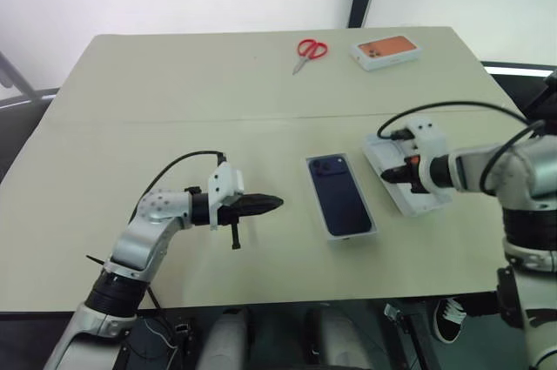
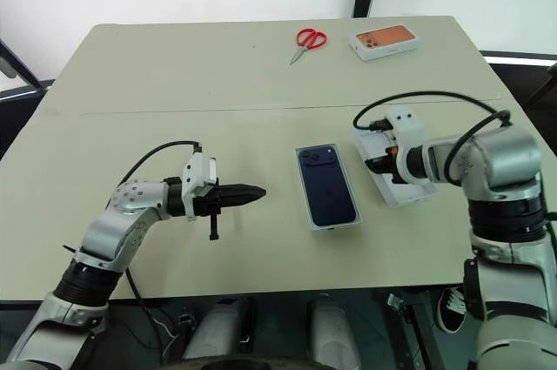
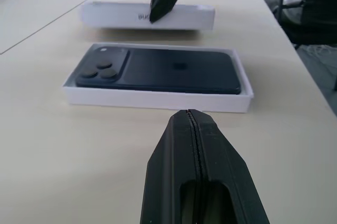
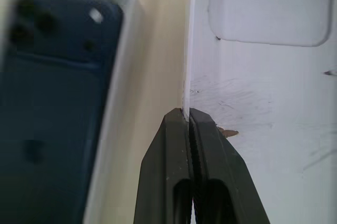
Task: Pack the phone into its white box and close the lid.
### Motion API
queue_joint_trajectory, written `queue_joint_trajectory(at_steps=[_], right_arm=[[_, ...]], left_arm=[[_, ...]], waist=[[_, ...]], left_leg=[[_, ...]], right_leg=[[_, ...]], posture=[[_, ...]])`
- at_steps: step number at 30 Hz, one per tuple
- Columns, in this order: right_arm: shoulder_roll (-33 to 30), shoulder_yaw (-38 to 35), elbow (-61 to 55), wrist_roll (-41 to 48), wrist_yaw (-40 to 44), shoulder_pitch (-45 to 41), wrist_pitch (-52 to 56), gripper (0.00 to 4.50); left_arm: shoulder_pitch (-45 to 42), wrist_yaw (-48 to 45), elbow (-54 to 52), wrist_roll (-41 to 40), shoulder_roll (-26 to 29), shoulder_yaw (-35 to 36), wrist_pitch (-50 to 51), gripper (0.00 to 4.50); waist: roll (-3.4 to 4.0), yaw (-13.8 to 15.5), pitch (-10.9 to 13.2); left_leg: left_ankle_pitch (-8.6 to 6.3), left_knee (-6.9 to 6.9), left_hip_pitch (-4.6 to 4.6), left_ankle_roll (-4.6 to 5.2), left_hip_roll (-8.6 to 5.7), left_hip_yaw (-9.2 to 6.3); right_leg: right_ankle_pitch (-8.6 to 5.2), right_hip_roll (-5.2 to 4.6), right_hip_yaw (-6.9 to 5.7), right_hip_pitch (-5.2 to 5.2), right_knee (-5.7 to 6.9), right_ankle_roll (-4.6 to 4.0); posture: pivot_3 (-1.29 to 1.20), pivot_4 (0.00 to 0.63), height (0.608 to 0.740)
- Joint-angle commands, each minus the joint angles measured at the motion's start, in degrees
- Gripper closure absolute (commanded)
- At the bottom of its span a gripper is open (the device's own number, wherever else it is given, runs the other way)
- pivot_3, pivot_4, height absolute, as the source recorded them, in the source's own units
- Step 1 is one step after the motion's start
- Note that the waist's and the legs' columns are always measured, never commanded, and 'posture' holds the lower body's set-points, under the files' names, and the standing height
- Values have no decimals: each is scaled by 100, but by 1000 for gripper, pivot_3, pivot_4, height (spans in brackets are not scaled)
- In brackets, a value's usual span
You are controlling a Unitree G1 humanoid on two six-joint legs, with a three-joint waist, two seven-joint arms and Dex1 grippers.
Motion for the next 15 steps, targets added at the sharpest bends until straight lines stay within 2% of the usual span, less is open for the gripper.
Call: queue_joint_trajectory(at_steps=[1, 3, 6, 9, 11, 15], right_arm=[[-250, -272, 260, 2327, 13, -744, 38, 4449], [-248, -375, 770, 3852, -373, -1052, 38, 4449], [-321, -241, 1209, 5295, -1261, -1158, -6, 4449], [-390, 445, 1245, 6985, -2066, -809, -733, 4449], [76, 611, 1254, 7281, -2170, -597, -993, 4449], [802, 519, 1046, 7281, -2644, -268, -1342, 4449]], left_arm=[[24, 300, 356, 160, 25, 314, -232, 4500], [4, 430, 514, 231, 5, 376, -304, 4500], [-17, 505, 577, 224, -15, 412, -335, 4500], [-52, 546, 632, 186, -49, 472, -346, 4500], [-96, 557, 679, 183, -72, 500, -357, 4500], [-136, 568, 715, 200, -88, 512, -381, 4500]], waist=[[3, -23, 2], [2, -26, 2], [-4, 21, 2], [-6, 38, 3], [-6, 3, 3], [-3, -19, 5]], left_leg=[[0, -3, 0, 0, 1, 1], [0, -2, 1, 1, 5, 3], [-1, -3, -1, 2, 8, 1], [-6, 15, -13, 12, 2, 0], [-14, 31, -11, 26, 3, 0], [-23, 45, -9, 41, 9, 3]], right_leg=[[0, 0, 0, -1, 0, 0], [0, 4, 0, -2, 0, 0], [0, 5, -2, 1, -3, 0], [0, -7, -5, 3, -4, 0], [0, -6, -5, 16, -6, 0], [1, 1, -3, 14, 3, 1]], posture=[[0, 150, 740], [0, 150, 740], [0, 150, 740], [0, 150, 740], [0, 150, 740], [0, 150, 740]])
